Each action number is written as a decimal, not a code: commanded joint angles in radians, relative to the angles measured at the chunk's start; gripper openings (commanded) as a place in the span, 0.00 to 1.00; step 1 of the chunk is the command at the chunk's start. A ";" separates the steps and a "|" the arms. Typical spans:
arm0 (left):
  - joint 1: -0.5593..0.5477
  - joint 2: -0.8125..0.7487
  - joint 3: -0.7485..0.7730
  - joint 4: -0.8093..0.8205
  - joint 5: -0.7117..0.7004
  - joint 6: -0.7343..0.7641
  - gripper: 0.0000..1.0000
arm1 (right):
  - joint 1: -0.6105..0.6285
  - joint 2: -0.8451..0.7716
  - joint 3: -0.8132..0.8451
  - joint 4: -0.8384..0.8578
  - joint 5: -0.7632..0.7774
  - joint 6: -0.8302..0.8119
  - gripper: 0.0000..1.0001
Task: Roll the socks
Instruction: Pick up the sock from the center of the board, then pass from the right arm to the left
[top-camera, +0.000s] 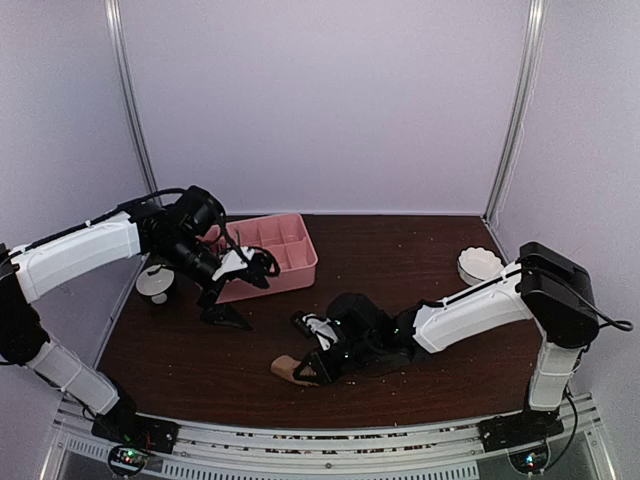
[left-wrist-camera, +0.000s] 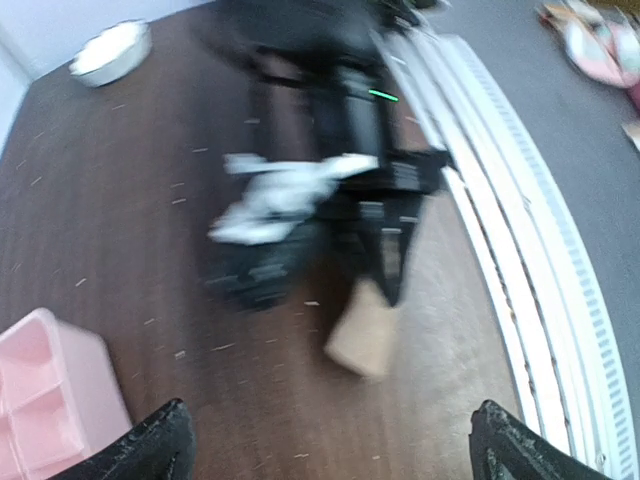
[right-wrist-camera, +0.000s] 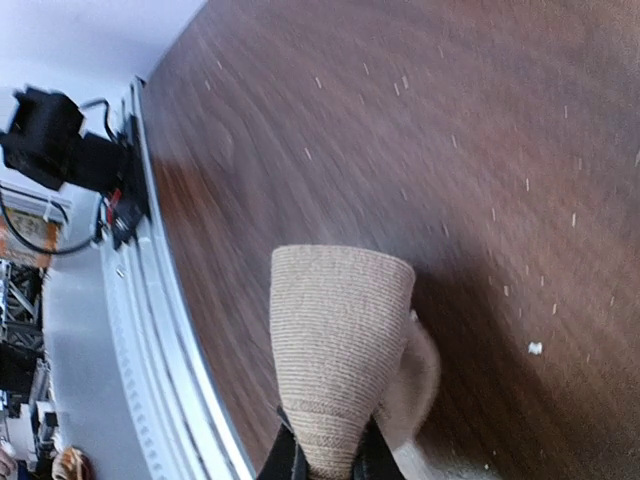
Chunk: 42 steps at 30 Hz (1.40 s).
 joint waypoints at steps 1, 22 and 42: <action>-0.137 -0.073 -0.082 -0.074 -0.091 0.155 0.98 | -0.007 -0.051 0.078 0.065 -0.003 0.083 0.00; -0.231 -0.196 -0.150 0.055 -0.388 0.079 0.37 | 0.059 -0.070 0.166 0.297 -0.029 0.315 0.00; -0.352 -0.312 -0.191 0.161 -0.709 0.139 0.13 | 0.076 -0.063 0.019 0.724 0.016 0.578 0.00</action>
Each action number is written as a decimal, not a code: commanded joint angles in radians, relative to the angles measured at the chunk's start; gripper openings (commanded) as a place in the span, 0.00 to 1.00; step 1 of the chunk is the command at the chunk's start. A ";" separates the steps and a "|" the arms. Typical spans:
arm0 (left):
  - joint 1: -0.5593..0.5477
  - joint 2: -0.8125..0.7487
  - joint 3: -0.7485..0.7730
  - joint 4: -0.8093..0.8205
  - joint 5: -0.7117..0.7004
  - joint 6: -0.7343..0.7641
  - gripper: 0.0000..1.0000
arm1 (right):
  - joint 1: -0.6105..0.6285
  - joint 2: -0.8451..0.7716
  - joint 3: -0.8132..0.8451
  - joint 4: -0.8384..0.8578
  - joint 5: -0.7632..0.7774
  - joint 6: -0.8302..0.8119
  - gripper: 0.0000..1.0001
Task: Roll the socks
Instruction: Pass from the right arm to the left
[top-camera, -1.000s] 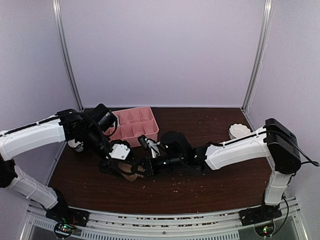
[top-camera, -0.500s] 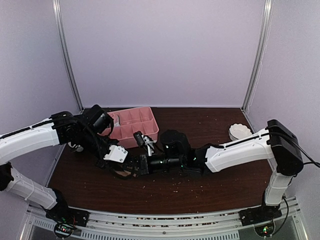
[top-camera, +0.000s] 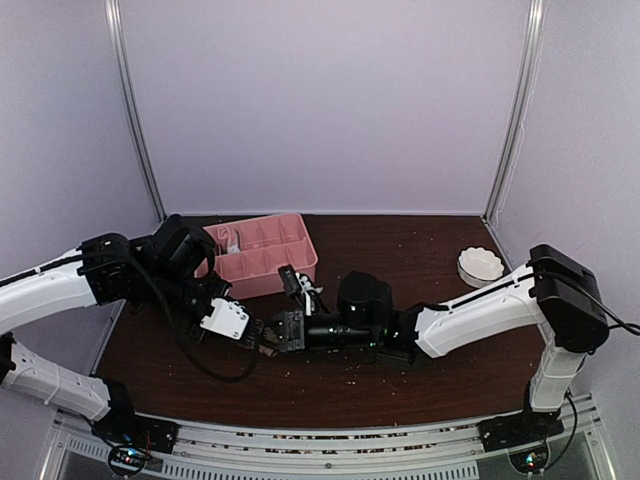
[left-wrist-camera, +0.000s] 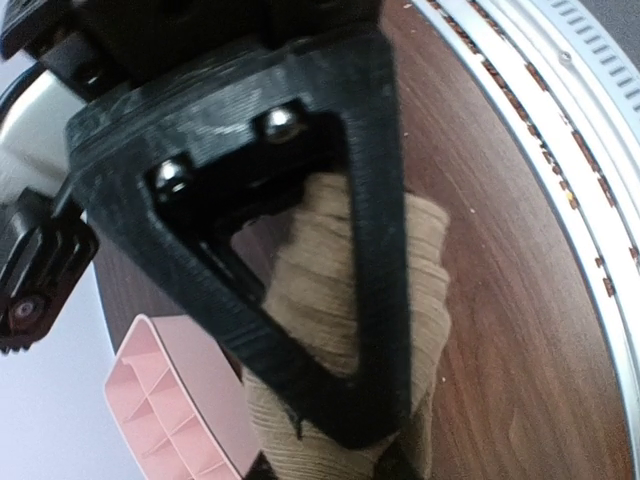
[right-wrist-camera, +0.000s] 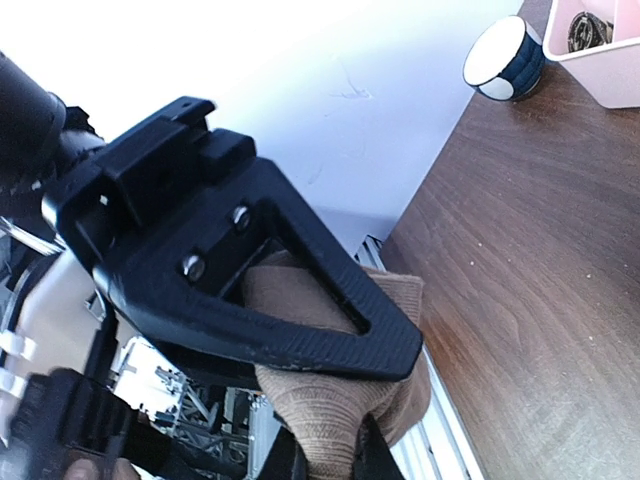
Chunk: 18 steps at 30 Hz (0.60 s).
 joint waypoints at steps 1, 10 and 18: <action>-0.024 -0.015 -0.009 0.080 -0.182 0.043 0.12 | 0.008 -0.018 -0.021 0.195 0.017 0.097 0.00; -0.079 -0.057 -0.032 0.041 -0.276 0.151 0.23 | 0.008 0.021 -0.030 0.401 0.032 0.211 0.00; -0.109 -0.106 -0.053 0.057 -0.362 0.231 0.30 | 0.014 0.055 -0.010 0.503 0.053 0.280 0.00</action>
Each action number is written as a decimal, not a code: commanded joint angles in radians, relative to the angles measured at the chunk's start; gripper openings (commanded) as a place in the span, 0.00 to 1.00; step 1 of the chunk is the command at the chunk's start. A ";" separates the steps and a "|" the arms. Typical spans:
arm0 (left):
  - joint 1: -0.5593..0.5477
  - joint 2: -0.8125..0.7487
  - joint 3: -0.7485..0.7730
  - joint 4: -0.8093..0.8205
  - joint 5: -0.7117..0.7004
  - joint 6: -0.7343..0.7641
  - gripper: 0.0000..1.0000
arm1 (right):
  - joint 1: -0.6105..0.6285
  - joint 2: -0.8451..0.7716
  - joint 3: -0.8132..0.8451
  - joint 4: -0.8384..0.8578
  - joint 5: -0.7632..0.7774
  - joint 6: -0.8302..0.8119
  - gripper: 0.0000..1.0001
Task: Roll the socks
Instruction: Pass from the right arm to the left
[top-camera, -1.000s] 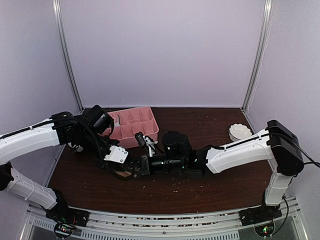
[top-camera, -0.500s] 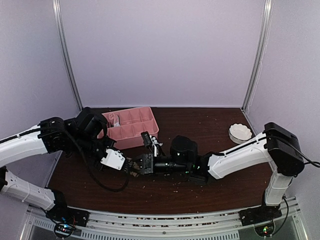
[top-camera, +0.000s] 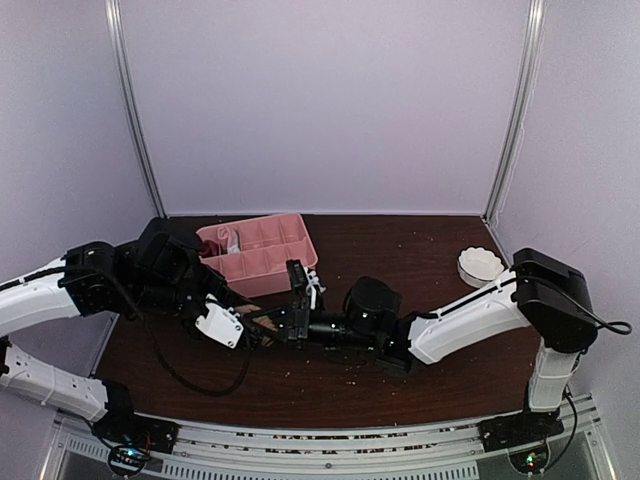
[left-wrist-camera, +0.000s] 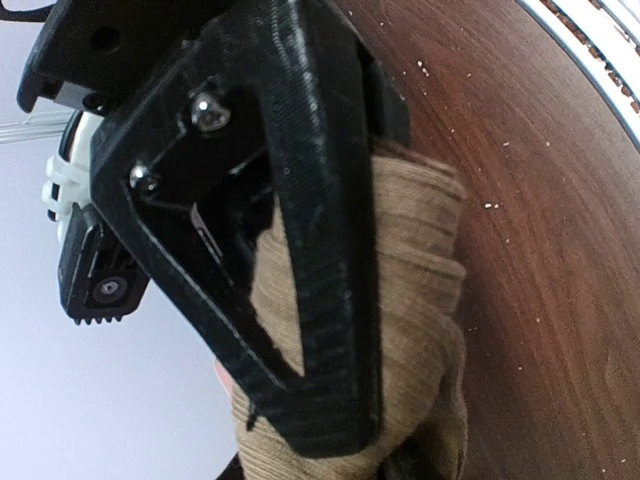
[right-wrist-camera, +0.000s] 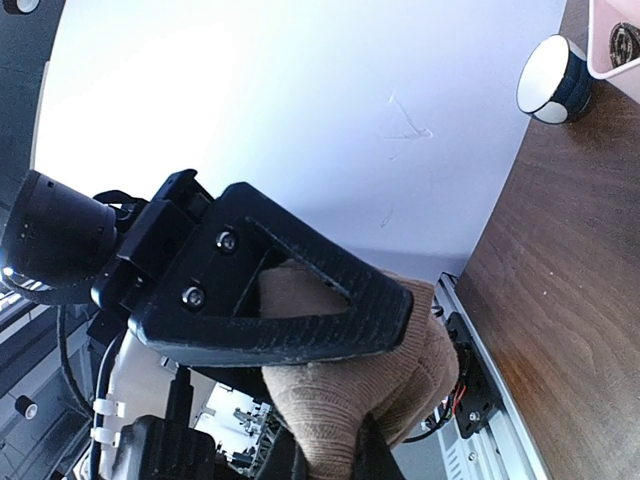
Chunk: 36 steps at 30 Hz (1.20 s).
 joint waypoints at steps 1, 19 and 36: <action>-0.008 -0.023 -0.032 -0.028 -0.098 0.077 0.29 | 0.013 0.004 0.034 0.192 0.016 0.059 0.00; 0.088 0.132 0.302 -0.380 0.331 -0.354 0.00 | 0.044 -0.457 -0.083 -0.639 0.407 -0.577 1.00; 0.238 0.438 0.582 -0.674 0.883 -0.524 0.00 | 0.174 -0.703 -0.045 -1.048 0.788 -1.077 0.99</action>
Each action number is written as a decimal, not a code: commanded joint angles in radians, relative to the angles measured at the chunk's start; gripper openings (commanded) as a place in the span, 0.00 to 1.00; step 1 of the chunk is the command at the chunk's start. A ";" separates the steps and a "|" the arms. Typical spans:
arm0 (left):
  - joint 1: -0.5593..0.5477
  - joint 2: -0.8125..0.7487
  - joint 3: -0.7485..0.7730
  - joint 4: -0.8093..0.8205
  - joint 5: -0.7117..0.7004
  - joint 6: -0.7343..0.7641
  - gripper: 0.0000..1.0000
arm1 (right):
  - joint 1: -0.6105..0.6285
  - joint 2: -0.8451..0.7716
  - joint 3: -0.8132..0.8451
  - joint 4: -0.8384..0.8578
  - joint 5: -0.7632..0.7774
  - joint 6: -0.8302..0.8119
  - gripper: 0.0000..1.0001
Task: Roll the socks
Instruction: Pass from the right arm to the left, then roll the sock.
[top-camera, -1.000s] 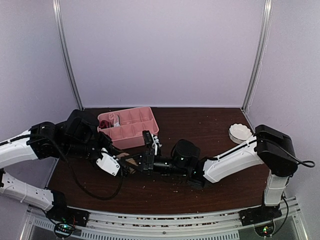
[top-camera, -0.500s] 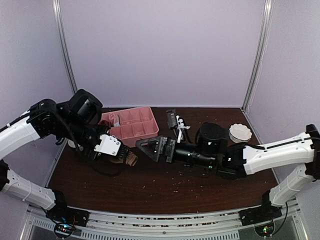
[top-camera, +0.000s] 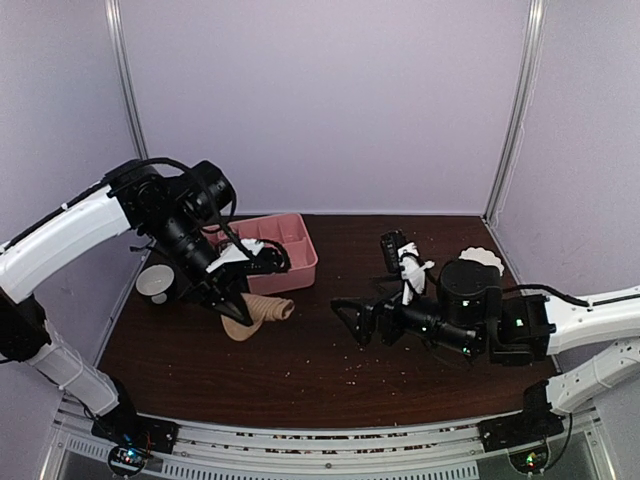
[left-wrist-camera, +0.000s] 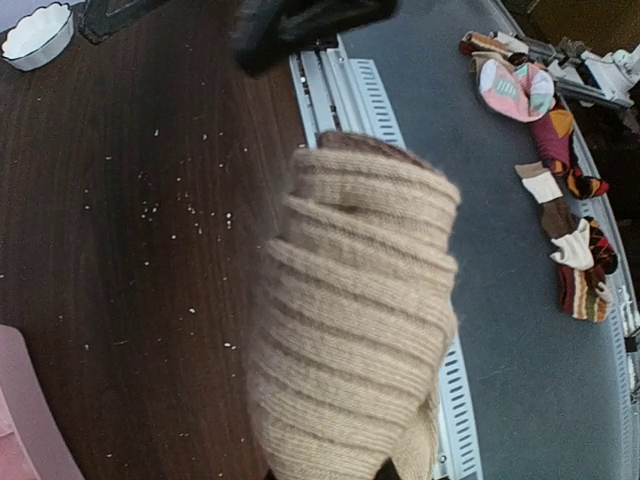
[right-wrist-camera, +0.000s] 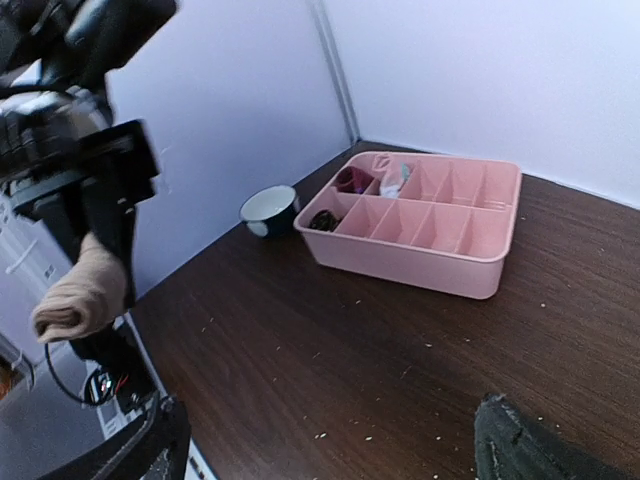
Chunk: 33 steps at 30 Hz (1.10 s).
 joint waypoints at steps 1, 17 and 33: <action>0.014 0.055 0.051 -0.085 0.147 -0.038 0.00 | 0.104 0.061 0.196 -0.170 0.066 -0.252 0.96; 0.015 0.085 0.067 -0.120 0.162 -0.035 0.00 | 0.159 0.372 0.514 -0.215 -0.096 -0.405 0.74; 0.015 0.000 0.044 -0.038 0.148 -0.025 0.00 | 0.121 0.393 0.450 -0.136 -0.145 -0.249 0.27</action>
